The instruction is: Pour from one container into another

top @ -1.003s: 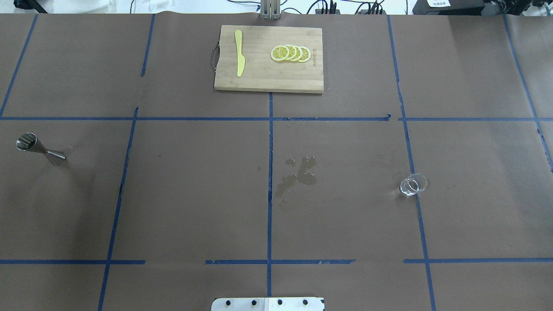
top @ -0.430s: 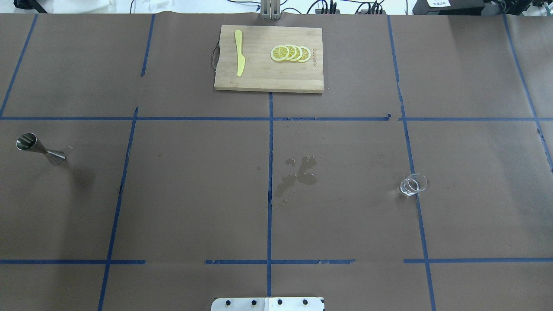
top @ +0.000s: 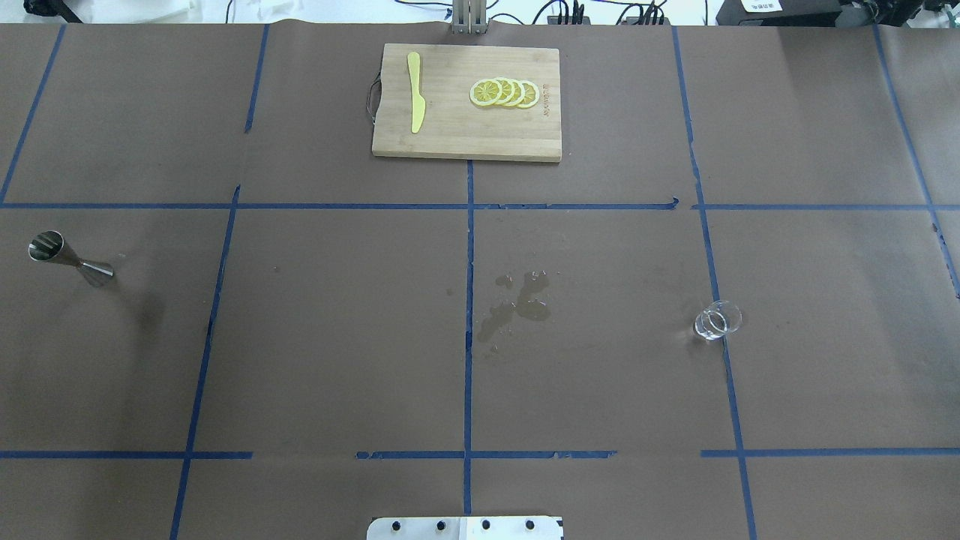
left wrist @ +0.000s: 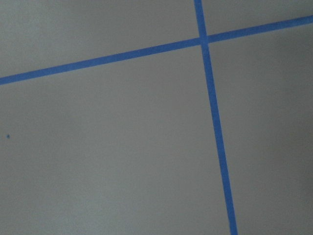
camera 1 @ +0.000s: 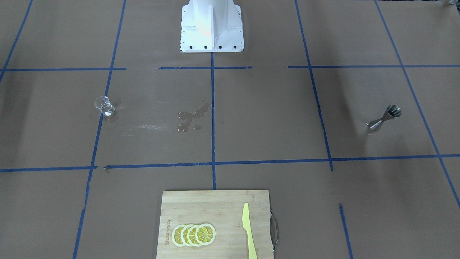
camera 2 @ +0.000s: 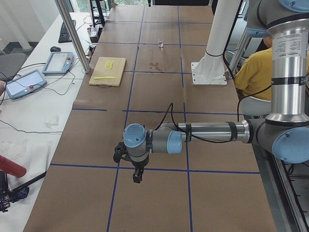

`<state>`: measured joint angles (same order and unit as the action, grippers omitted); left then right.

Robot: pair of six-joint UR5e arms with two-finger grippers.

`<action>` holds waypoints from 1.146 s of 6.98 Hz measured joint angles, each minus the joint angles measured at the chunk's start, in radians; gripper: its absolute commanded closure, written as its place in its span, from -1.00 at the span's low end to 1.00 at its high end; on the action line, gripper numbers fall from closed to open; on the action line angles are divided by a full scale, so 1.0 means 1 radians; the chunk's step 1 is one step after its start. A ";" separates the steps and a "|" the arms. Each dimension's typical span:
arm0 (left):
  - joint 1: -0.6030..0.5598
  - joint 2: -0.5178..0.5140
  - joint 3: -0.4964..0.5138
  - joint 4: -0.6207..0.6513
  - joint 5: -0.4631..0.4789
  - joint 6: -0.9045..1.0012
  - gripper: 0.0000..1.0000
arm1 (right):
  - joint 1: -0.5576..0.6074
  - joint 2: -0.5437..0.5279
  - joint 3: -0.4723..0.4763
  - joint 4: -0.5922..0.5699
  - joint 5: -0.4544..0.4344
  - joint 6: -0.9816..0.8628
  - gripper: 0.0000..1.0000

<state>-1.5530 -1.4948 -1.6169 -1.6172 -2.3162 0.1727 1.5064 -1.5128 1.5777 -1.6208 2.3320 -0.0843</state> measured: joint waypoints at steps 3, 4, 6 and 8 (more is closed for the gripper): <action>-0.001 -0.022 -0.023 0.042 -0.001 -0.010 -1.00 | -0.001 0.006 0.000 -0.001 0.019 0.010 -1.00; -0.001 -0.031 -0.022 0.063 -0.001 -0.014 -1.00 | -0.001 0.006 -0.001 0.000 0.021 0.010 -1.00; -0.001 -0.044 -0.013 0.082 -0.004 -0.043 -1.00 | -0.002 0.005 -0.002 0.003 0.025 0.011 -1.00; -0.002 -0.037 -0.017 0.053 -0.003 -0.105 -1.00 | -0.002 0.000 -0.003 0.008 0.026 0.010 -1.00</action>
<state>-1.5550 -1.5316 -1.6336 -1.5639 -2.3192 0.0677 1.5049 -1.5123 1.5746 -1.6132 2.3582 -0.0739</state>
